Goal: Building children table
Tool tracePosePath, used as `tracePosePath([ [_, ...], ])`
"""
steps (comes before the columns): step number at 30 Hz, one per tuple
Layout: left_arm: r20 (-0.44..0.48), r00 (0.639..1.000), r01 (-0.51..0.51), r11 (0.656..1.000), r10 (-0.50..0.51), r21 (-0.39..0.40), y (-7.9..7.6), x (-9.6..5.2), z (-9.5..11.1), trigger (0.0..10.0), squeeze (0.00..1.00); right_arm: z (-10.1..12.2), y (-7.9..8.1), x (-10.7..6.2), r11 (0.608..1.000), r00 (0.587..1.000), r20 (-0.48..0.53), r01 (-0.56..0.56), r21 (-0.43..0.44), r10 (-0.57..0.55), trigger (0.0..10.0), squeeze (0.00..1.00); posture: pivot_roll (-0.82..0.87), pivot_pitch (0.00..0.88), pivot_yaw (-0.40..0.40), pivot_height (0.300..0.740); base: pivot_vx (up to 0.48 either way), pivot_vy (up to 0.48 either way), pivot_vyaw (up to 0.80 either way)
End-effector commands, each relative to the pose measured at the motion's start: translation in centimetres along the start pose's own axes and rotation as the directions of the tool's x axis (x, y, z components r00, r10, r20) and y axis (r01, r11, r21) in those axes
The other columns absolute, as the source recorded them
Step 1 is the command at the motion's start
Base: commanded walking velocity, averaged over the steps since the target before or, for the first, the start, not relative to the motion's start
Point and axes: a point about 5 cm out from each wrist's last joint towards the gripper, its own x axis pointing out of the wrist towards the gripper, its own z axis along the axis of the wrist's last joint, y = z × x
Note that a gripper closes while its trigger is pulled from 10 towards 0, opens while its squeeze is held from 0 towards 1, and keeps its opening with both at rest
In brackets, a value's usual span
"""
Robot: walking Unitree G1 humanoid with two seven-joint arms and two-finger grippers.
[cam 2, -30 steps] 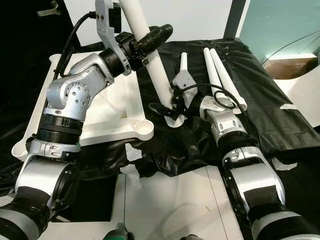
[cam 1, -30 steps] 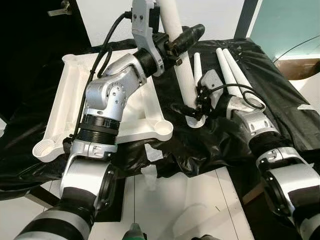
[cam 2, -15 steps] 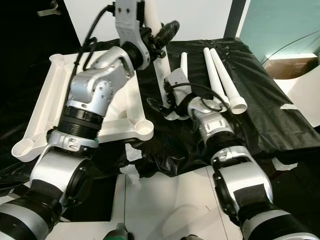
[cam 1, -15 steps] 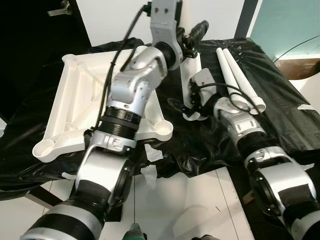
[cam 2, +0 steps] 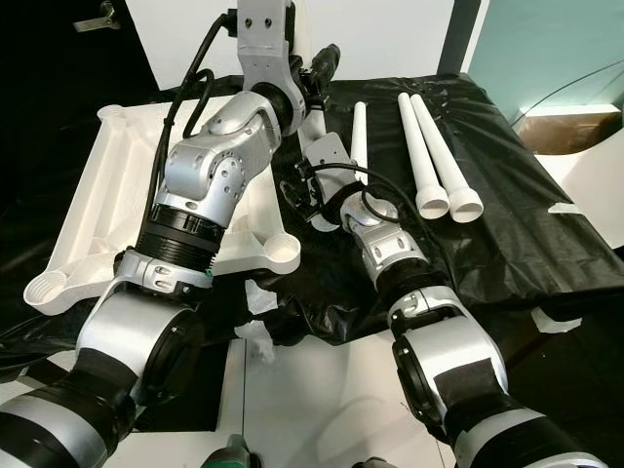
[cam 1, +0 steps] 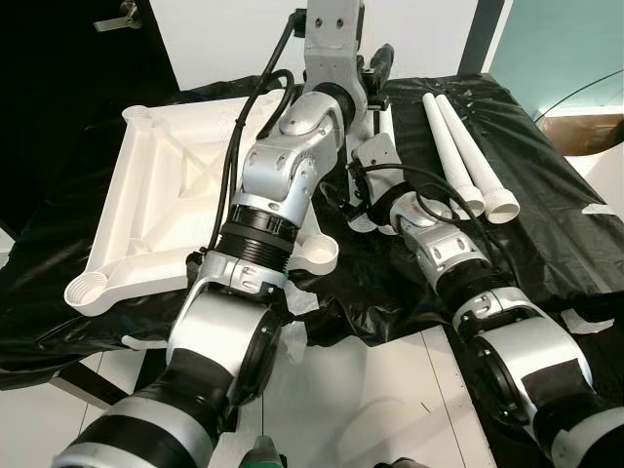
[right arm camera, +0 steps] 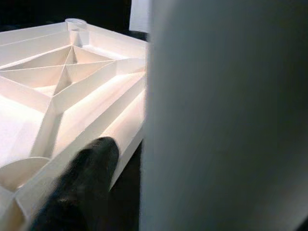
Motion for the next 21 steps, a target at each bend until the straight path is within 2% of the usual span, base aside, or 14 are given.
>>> tracePosePath([
  [1, 0.023, 0.999, 0.044, 0.999, -0.044, 0.001, -1.43, 0.37, 0.84, 10.0, 0.00, 0.06, 0.79, 0.31, 1.000, 1.000, -0.012, -0.022, -0.004, 0.022, 3.4, 0.00, 0.10, 0.000, 0.034, 0.740, 0.000, 0.000, 0.00],
  [3, 0.023, 0.999, 0.044, 0.999, -0.044, 0.001, -1.43, 0.37, 0.84, 10.0, 0.00, 0.06, 0.79, 0.31, 1.000, 1.000, -0.012, -0.022, -0.004, 0.022, 3.4, 0.00, 0.10, 0.000, 0.034, 0.740, 0.000, 0.000, 0.00],
  [4, 0.024, 0.999, 0.045, 0.999, -0.045, 0.005, -1.64, 0.42, 0.86, 10.0, 0.00, -0.03, 1.01, 0.33, 1.000, 1.000, -0.013, -0.021, 0.001, 0.021, 1.5, 0.00, 0.10, 0.000, 0.034, 0.740, 0.000, 0.000, 0.00],
  [5, 0.024, 0.999, 0.045, 0.999, -0.045, 0.005, -1.64, 0.42, 0.86, 10.0, 0.00, -0.03, 1.01, 0.33, 1.000, 1.000, -0.013, -0.021, 0.001, 0.021, 1.5, 0.00, 0.10, 0.000, 0.034, 0.740, 0.000, 0.000, 0.00],
  [6, 0.024, 0.998, 0.050, 0.999, -0.050, 0.008, -1.87, 0.45, 0.84, 10.0, 0.00, -0.19, 1.07, 0.30, 1.000, 1.000, -0.017, -0.018, 0.010, 0.018, 0.0, 0.00, 0.10, 0.000, 0.037, 0.740, 0.000, 0.000, 0.00],
  [13, 0.021, 0.998, 0.052, 0.998, -0.053, 0.018, -2.15, 0.54, 0.83, 10.0, 0.00, -0.61, 0.75, 0.13, 1.000, 1.000, -0.029, -0.004, 0.020, 0.005, 0.0, 0.00, 0.10, 0.000, 0.038, 0.740, 0.000, 0.000, 0.00],
  [14, 0.021, 0.998, 0.064, 0.998, -0.065, 0.024, -2.23, 0.55, 0.80, 10.0, 0.00, -0.73, 0.62, 0.07, 1.000, 0.999, -0.034, -0.001, 0.021, 0.001, 4.0, 0.00, 0.10, 0.000, 0.037, 0.740, 0.000, 0.000, 0.00],
  [16, 0.021, 0.998, 0.064, 0.998, -0.065, 0.024, -2.23, 0.55, 0.80, 10.0, 0.00, -0.73, 0.62, 0.07, 1.000, 0.999, -0.034, -0.001, 0.021, 0.001, 4.0, 0.00, 0.10, 0.000, 0.037, 0.740, 0.000, 0.000, 0.00],
  [17, 0.024, 0.996, 0.084, 0.996, -0.084, 0.022, -2.29, 0.52, 0.75, 10.0, 0.41, -0.80, 0.46, 0.01, 1.000, 0.999, -0.037, 0.001, 0.023, 0.000, 10.0, 0.00, 0.10, 0.000, 0.037, 0.740, 0.000, 0.000, 0.00],
  [19, 0.024, 0.996, 0.084, 0.996, -0.084, 0.022, -2.29, 0.52, 0.75, 10.0, 0.41, -0.80, 0.46, 0.01, 1.000, 0.999, -0.037, 0.001, 0.023, 0.000, 10.0, 0.00, 0.10, 0.000, 0.037, 0.740, 0.000, 0.000, 0.00],
  [20, 0.022, 0.993, 0.116, 0.993, -0.117, 0.023, -2.38, 0.44, 0.67, 10.0, 1.00, -0.89, 0.32, -0.07, 1.000, 0.999, -0.038, -0.004, 0.023, 0.005, 10.0, 0.00, 0.10, 0.000, 0.038, 0.740, 0.000, 0.000, 0.00],
  [21, 0.022, 0.993, 0.116, 0.993, -0.117, 0.023, -2.38, 0.44, 0.67, 10.0, 1.00, -0.89, 0.32, -0.07, 1.000, 0.999, -0.038, -0.004, 0.023, 0.005, 10.0, 0.00, 0.10, 0.000, 0.038, 0.740, 0.000, 0.000, 0.00],
])
